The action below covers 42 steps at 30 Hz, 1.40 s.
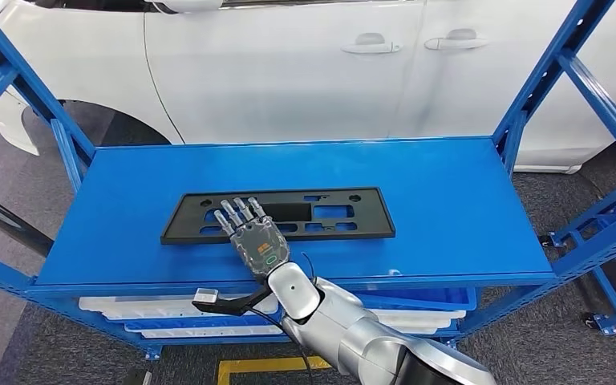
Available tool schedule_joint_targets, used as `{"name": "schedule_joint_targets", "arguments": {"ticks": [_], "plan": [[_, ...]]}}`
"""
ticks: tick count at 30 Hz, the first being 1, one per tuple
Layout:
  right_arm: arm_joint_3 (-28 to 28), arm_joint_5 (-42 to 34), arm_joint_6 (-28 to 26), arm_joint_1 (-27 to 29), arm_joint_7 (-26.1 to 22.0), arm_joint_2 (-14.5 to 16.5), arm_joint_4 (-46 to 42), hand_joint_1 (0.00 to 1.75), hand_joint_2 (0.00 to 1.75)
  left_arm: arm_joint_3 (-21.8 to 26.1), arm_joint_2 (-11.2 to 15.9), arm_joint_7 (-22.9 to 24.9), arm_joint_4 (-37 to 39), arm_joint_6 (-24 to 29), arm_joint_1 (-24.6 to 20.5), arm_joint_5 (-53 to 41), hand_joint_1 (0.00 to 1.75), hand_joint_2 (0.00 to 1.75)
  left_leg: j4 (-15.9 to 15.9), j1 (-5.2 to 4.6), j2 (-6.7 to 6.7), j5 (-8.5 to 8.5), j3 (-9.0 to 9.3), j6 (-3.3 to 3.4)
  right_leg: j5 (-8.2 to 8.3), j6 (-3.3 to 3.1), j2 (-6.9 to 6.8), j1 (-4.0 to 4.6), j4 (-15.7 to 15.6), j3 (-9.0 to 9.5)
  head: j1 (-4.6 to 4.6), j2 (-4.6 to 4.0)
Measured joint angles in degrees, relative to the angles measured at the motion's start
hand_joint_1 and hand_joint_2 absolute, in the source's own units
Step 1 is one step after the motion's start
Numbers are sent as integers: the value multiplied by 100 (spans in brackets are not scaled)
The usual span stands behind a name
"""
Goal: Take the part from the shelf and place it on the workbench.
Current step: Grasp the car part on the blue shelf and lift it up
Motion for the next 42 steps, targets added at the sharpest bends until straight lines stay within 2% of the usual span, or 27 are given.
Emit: {"name": "schedule_joint_targets", "arguments": {"ticks": [1,3,4,5,8,9,10,11,13,15,19,21,23,24,25,26,28,29,30,32,34,36,38,39,40,41,42], "plan": [[37,-31,51,-11,27,-1,16,24,175,17,0,-5,0,0,-3,-11,0,0,-18,-16,-5,-12,6,32,7,29,0,5,-2,-10,1,1],[115,-102,204,-22,103,-3,57,110,175,48,0,-15,-1,0,-5,-30,0,0,-44,-2,-8,13,8,105,-11,93,-2,2,14,-19,1,1],[151,-136,299,-29,153,-4,82,154,175,57,0,-21,-1,0,-9,-39,0,0,-65,11,-4,29,15,143,-83,123,-6,0,107,-57,5,1],[183,-163,388,-34,203,-5,114,173,175,63,1,-31,-2,0,-14,-53,0,0,-85,24,1,44,21,175,-220,149,-9,-3,322,-151,9,1],[250,-230,511,-33,288,-12,238,175,175,85,4,-62,-2,0,-19,-96,0,0,-85,20,15,53,8,212,-734,196,-14,-33,1440,-684,16,1],[266,-249,512,-32,296,-14,280,174,175,94,4,-67,-2,0,-18,-106,0,0,-81,17,16,52,5,214,-770,203,-14,-41,1655,-791,16,1],[281,-265,506,-36,307,-14,315,173,175,102,4,-70,-2,0,-18,-118,0,0,-76,16,15,51,7,213,-694,202,-15,-48,1642,-786,16,1],[293,-275,490,-46,318,-15,341,173,175,109,4,-73,-2,0,-18,-128,0,0,-70,16,11,48,12,208,-527,193,-16,-54,1397,-665,17,1],[310,-284,455,-85,338,-15,362,173,175,128,4,-80,-3,0,-21,-154,0,0,-50,5,0,33,19,184,-166,148,-20,-46,568,-248,16,1],[317,-296,428,-134,345,-14,371,174,175,151,7,-88,-4,2,-19,-182,0,0,-27,-13,-12,18,12,130,-28,96,-19,-28,78,-15,13,1],[321,-349,341,-215,332,-6,374,175,175,190,18,-94,-8,5,-32,-238,0,0,28,-1,-9,-40,3,-5,4,-19,-18,-32,-16,21,8,1],[324,-388,275,-232,311,-2,374,175,175,194,22,-84,-15,8,-44,-273,0,0,493,10,-3,-333,-191,-58,25,-63,-34,-56,-44,37,2,1],[328,-414,198,-222,284,-2,379,175,175,196,26,-64,-19,14,-51,-309,0,0,1291,20,-2,-708,-543,-99,25,-78,-41,-49,-43,31,1,1],[332,-426,154,-212,270,-2,383,175,175,197,28,-56,-20,17,-52,-322,0,0,1565,24,-2,-787,-664,-111,24,-80,-41,-45,-41,30,2,1],[336,-442,108,-203,258,-2,388,175,175,198,28,-50,-20,21,-53,-336,0,0,1626,27,-2,-751,-687,-116,24,-80,-41,-43,-38,32,1,1],[338,-461,61,-198,249,-2,391,175,175,198,28,-47,-21,24,-56,-349,0,0,1439,31,-2,-605,-592,-114,22,-77,-39,-44,-36,38,1,1],[339,-510,-24,-196,239,-2,395,175,175,199,28,-63,-25,31,-69,-376,0,0,625,37,-1,-222,-187,-90,14,-55,-36,-40,-30,56,1,1],[338,-537,-55,-197,238,-2,398,175,175,199,28,-84,-26,35,-78,-390,0,0,267,29,-4,-102,-14,-61,12,-32,-31,-30,-23,54,2,1],[337,-561,-83,-197,235,-2,402,175,175,200,28,-122,-27,38,-82,-404,0,0,47,18,-6,-50,85,-30,15,-3,-26,-20,-19,44,7,1],[331,-597,-140,-194,227,-2,408,175,175,200,28,-250,-32,60,-82,-455,0,0,-39,-11,-9,-51,100,45,34,59,-15,-13,-19,15,8,1],[312,-603,-192,-195,211,-2,409,175,175,200,24,-416,-38,124,-84,-525,0,87,-68,9,3,-18,95,123,-11,121,-15,-21,34,-16,9,1],[280,-573,-223,-198,186,-4,408,175,175,200,19,-543,-46,185,-99,-578,0,175,-102,31,17,14,95,191,-274,168,-17,-28,455,-211,18,1],[230,-474,-241,-183,150,-6,402,175,175,201,17,-615,-50,202,-106,-599,0,175,-95,21,26,17,76,216,-640,190,-18,-41,1253,-593,24,1],[190,-395,-245,-170,128,-7,390,175,175,203,17,-633,-50,206,-105,-604,0,175,-88,18,29,16,69,218,-737,196,-18,-47,1574,-751,23,1],[138,-291,-248,-156,94,-7,363,175,175,205,16,-639,-50,211,-105,-604,0,175,-80,17,30,12,66,218,-722,197,-18,-50,1696,-818,24,1],[68,-167,-250,-144,52,-7,316,175,175,209,14,-637,-50,217,-105,-604,0,175,-71,16,29,7,66,214,-602,190,-19,-53,1586,-774,24,1],[-23,-19,-250,-134,-3,-5,243,175,175,216,8,-631,-51,223,-107,-603,0,175,-61,16,27,-1,71,204,-401,175,-19,-54,1250,-619,24,1]]}}
